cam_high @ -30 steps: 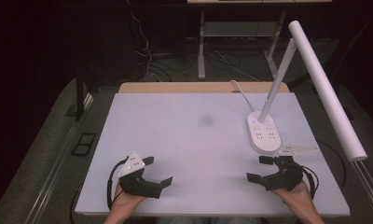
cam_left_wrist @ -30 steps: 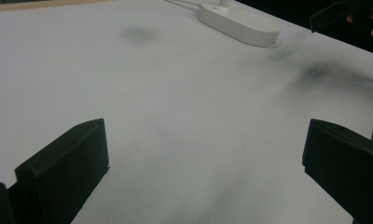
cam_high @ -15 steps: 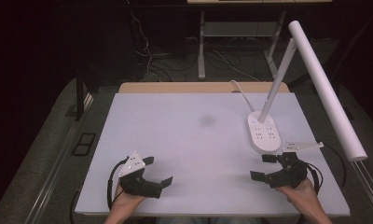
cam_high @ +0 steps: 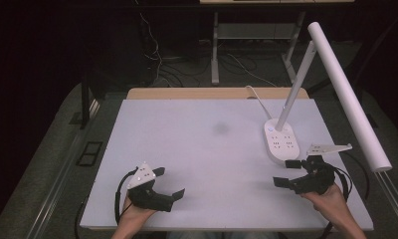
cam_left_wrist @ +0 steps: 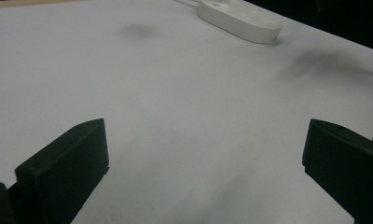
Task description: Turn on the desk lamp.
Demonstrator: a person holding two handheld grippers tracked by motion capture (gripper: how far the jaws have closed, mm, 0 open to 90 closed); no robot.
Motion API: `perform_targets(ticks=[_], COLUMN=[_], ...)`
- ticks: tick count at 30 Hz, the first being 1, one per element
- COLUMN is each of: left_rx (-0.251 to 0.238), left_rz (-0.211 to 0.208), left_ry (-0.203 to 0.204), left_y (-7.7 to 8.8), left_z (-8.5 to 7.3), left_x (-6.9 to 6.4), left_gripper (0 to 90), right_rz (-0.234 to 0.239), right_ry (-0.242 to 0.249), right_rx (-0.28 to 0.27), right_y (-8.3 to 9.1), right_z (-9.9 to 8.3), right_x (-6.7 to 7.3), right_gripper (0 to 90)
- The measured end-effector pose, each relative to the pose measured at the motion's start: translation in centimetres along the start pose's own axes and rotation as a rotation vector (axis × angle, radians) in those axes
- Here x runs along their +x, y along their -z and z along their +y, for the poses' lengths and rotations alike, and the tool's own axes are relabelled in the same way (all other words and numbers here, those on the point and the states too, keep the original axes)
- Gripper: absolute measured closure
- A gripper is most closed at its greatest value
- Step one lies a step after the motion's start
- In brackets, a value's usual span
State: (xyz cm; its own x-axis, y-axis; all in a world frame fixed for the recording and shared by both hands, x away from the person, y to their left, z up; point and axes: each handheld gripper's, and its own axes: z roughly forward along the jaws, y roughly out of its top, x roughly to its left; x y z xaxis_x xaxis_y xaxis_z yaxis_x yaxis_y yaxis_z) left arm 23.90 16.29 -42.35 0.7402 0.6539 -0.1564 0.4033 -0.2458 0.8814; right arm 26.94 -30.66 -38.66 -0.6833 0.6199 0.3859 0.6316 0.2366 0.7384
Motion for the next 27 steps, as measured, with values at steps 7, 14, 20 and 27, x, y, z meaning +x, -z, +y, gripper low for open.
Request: perform_targets(ticks=[7,14,20,27], left_rx=[-0.003,-0.005,-0.003,-0.004], left_rz=[0.002,0.000,0.001,0.004], left_ry=[0.002,0.003,0.005,0.005], left_y=[0.1,0.1,0.1,0.1], left_z=[0.0,0.0,0.0,0.0], left_x=[0.0,0.0,0.0,0.1], left_gripper=[0.0,0.0,0.0,0.0], right_rz=[-0.014,-0.038,-0.046,-0.064], right_ry=[0.000,-0.005,-0.009,-0.004], right_rx=[0.008,0.010,0.011,0.023], right_y=[0.6,1.2,1.7,1.6], right_z=[0.8,1.8,2.6,3.4], right_x=[-0.7,-1.6,-2.3,-3.1], right_gripper=[0.4,0.3,0.3,0.3])
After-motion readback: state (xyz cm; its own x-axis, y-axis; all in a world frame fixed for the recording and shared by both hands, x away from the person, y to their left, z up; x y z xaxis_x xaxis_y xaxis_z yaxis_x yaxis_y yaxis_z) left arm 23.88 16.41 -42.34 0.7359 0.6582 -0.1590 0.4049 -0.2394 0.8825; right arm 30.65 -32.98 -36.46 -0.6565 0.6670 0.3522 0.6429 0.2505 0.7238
